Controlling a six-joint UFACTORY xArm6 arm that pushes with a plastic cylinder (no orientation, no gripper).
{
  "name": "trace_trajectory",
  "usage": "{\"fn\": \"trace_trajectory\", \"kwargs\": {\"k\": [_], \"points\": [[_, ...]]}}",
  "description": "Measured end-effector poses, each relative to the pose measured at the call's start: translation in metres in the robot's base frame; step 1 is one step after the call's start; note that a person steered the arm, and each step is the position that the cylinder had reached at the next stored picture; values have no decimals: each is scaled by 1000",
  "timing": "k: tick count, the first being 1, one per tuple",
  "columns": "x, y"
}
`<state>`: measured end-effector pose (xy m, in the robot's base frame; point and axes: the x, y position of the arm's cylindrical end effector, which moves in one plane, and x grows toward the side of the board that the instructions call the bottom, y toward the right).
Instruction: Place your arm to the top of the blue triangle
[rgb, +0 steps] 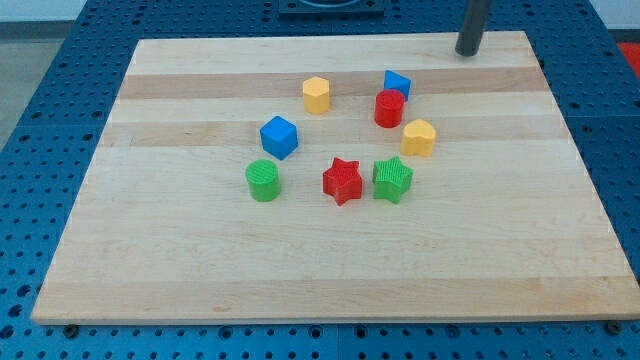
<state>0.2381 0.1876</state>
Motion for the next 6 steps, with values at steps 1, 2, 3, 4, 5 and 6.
{"fn": "trace_trajectory", "kwargs": {"k": [1, 2, 3, 4, 5, 6], "points": [[10, -31], [12, -62], [23, -80], [38, -99], [43, -124], [47, -150]]}}
